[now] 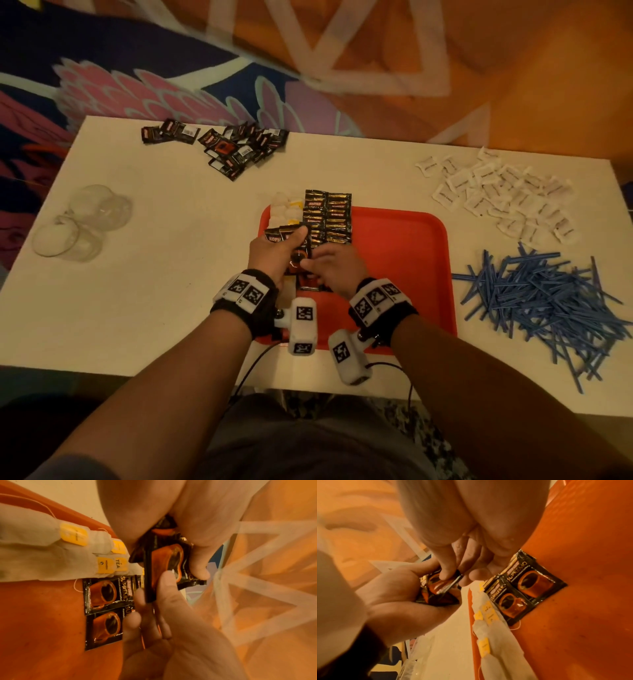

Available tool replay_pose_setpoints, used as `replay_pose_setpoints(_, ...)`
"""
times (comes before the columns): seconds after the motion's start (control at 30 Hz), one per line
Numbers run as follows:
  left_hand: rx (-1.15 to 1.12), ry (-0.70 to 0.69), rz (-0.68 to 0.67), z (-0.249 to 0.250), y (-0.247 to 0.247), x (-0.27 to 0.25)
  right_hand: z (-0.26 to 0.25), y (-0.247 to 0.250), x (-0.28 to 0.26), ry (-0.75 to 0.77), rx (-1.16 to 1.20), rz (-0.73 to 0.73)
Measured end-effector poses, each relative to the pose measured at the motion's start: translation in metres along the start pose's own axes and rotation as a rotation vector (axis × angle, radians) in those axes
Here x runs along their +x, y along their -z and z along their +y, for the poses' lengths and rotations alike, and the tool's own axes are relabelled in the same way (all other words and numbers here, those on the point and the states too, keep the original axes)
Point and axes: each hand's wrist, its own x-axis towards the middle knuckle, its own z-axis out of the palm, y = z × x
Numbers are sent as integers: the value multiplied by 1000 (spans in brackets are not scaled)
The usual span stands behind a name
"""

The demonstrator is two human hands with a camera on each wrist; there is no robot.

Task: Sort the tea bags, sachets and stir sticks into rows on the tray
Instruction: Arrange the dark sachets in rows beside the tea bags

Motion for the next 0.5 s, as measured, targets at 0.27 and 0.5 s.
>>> replay_pose_setpoints(0.27,-90,81,11,6,11,-5,-4,2,1,100,-179,87)
replay_pose_setpoints(0.5,20,66,50,0,20,-9,7,-12,-2,123,-227,56)
